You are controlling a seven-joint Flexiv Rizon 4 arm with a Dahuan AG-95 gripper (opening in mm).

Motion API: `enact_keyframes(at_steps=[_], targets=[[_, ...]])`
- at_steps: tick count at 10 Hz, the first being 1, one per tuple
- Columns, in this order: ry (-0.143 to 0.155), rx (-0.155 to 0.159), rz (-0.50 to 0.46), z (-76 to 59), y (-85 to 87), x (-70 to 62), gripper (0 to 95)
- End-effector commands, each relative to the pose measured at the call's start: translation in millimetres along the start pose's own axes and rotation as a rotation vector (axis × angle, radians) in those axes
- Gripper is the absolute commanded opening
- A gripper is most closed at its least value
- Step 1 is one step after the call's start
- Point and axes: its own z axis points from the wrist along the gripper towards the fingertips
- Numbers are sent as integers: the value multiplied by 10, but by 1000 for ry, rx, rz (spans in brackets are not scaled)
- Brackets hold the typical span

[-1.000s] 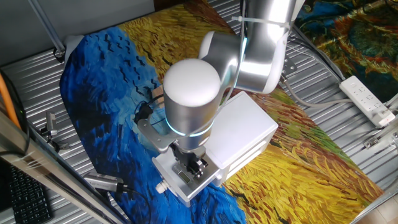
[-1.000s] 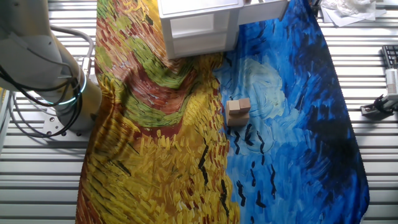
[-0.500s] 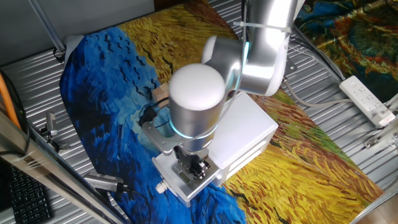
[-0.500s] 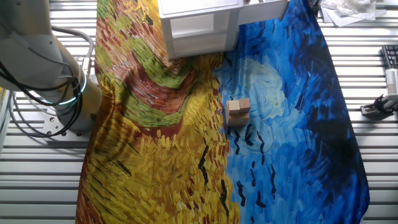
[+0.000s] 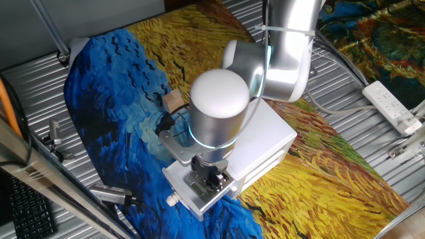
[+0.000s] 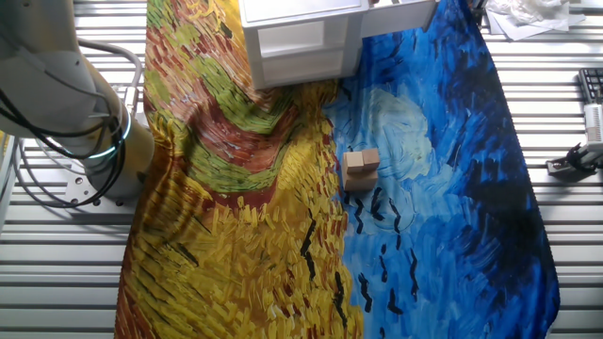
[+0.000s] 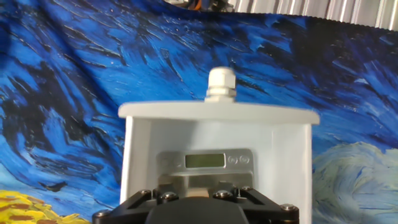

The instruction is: Take something out of a drawer

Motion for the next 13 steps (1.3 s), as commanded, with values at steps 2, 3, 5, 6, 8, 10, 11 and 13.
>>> enact_keyframes(at_steps=[2,3,5,6,8,10,11,13], targets=[[-8,2,-9,18,-29,77,380],[-7,3,-8,24,-33,86,380],[-4,3,-3,35,-38,93,380],[-3,2,-2,49,-45,97,380],[0,1,6,62,-51,98,380],[-1,1,10,79,-58,100,380],[1,0,12,87,-62,104,380],[3,-1,17,105,-69,105,380]])
